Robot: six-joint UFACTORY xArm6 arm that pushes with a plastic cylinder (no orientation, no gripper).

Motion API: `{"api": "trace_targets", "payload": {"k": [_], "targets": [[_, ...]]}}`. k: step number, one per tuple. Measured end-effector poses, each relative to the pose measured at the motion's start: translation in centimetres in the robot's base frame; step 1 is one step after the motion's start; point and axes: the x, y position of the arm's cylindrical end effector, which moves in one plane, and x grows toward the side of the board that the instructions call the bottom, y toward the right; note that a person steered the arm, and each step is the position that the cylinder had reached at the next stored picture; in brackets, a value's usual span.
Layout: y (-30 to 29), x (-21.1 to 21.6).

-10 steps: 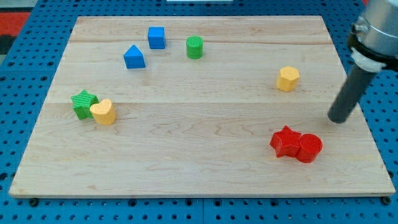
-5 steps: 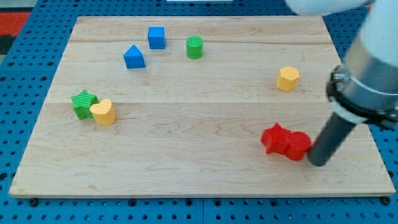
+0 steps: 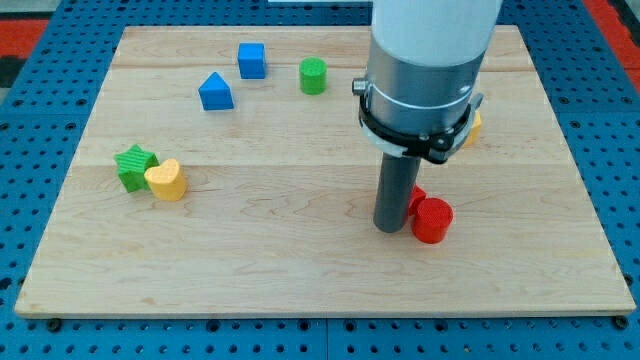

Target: Move both the red blocks to the left of the yellow hexagon

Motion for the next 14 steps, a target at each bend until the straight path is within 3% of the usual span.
{"api": "trace_targets", "payload": {"k": [2,6,8,10,11,14], "targets": [[4.7,-1.1],[1.0,-9.0],[1.7,-12.2],[5.4,-12.7],[4.3,-10.2],[-2.1,3.1]]}}
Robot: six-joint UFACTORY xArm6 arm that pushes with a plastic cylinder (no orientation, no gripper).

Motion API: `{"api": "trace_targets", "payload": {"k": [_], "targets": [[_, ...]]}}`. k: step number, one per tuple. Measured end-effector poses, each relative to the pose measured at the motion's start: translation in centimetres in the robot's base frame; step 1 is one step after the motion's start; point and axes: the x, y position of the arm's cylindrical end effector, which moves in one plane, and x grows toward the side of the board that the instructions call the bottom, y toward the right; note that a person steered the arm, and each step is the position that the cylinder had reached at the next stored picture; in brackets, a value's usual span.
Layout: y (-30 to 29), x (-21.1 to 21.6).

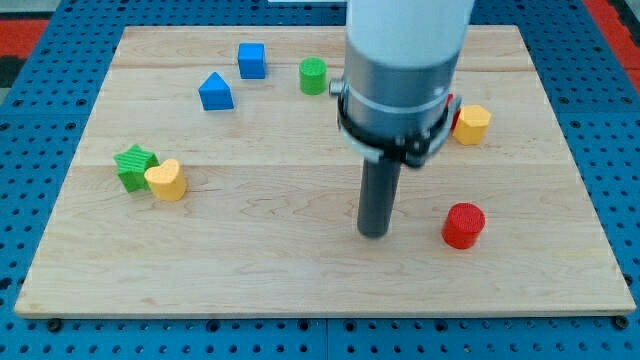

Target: Move both the red blocks to the left of the yellow hexagon

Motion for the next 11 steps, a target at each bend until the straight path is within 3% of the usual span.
{"api": "trace_targets", "payload": {"k": [1,2,3,8,9,11], "targets": [[2.0,4.1],[8.1,3.5],[10.0,2.1],[10.5,-7.8],[10.5,-5.2],[7.8,-6.4]]}}
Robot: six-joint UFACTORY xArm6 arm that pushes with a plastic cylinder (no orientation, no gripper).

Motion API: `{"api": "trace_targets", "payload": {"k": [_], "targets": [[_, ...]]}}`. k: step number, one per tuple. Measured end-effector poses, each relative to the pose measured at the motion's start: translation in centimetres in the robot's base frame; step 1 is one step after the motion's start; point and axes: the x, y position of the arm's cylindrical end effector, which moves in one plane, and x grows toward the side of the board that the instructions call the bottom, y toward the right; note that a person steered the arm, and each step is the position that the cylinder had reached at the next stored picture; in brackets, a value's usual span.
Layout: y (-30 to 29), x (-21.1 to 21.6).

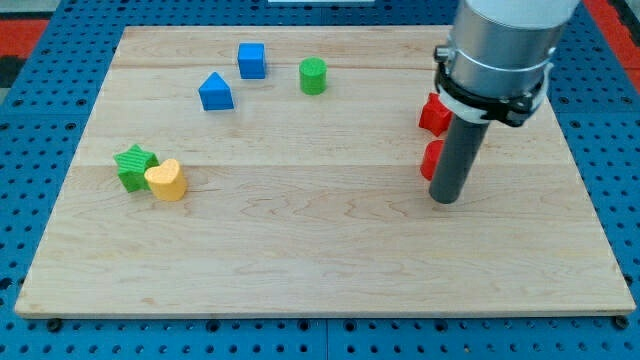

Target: Move both the red blocks to the left of the yellow hexagon

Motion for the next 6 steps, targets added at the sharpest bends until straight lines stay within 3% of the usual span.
{"api": "trace_targets", "payload": {"k": [3,4,5,6], "targets": [[0.6,-4.7],[0.6,-3.0],[-2.0,1.3],[-8.3,3.7]]}}
